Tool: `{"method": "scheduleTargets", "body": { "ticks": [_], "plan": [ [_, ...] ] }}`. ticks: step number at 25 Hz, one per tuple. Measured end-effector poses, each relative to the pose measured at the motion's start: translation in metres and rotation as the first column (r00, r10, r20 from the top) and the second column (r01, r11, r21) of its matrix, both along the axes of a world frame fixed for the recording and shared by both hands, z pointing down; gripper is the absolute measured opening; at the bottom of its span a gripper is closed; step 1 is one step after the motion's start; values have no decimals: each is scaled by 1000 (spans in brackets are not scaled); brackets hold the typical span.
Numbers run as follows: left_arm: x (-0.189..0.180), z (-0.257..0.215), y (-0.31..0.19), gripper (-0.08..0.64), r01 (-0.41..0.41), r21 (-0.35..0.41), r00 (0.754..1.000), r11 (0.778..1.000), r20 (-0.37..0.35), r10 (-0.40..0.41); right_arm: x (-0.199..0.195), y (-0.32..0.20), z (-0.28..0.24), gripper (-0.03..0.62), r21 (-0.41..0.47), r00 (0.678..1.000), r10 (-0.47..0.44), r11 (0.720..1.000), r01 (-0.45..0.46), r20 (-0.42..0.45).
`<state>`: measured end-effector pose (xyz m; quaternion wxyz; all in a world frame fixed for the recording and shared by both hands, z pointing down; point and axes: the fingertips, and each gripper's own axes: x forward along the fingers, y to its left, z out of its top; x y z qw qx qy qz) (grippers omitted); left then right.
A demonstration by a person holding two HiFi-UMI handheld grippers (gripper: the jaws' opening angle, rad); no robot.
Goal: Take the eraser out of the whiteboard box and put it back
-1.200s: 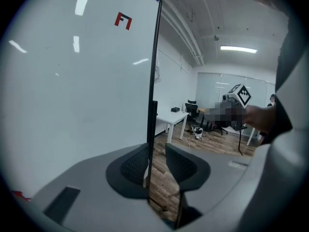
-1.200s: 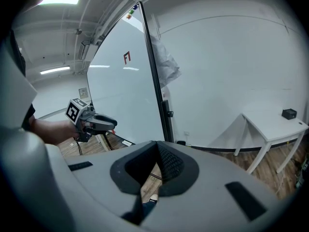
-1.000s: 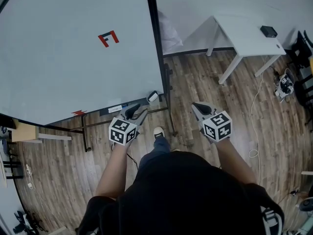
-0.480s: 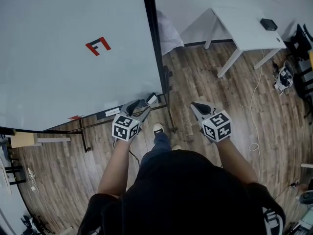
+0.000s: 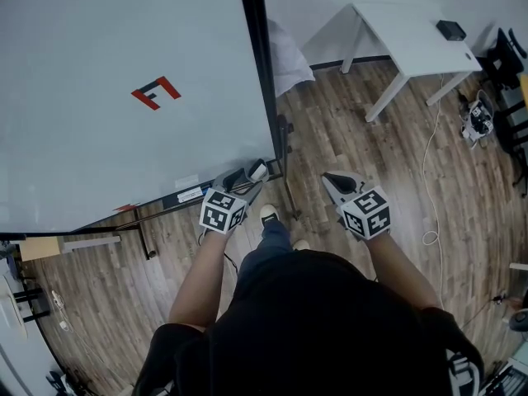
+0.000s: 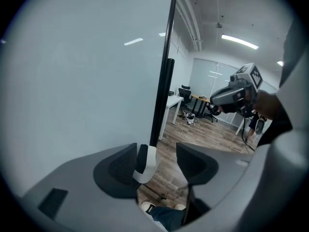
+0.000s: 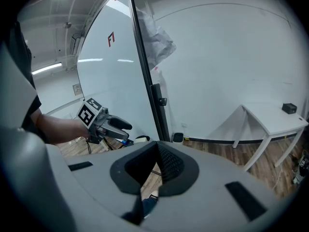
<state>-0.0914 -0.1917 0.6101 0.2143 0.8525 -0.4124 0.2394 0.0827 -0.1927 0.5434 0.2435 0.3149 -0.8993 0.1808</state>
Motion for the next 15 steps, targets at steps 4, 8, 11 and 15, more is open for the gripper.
{"method": "scheduleTargets", "body": {
  "ticks": [4, 8, 11, 15],
  "plan": [
    [4, 12, -10, 253, -14, -24, 1000, 1000, -20, 14, -5, -4, 8, -6, -14, 1000, 5, 1000, -5, -8],
    [6, 27, -16, 255, -29, -53, 1000, 998, -8, 28, -9, -9, 12, -6, -20, 1000, 11, 1000, -11, -15],
    [8, 40, -21, 253, -41, -81, 999, 996, 12, 42, -9, -13, 16, -6, -26, 1000, 18, 999, -19, -23],
    [12, 50, -25, 253, -54, -98, 998, 994, 26, 57, -6, -14, 22, -6, -39, 999, 27, 999, -28, -34]
  ]
}}
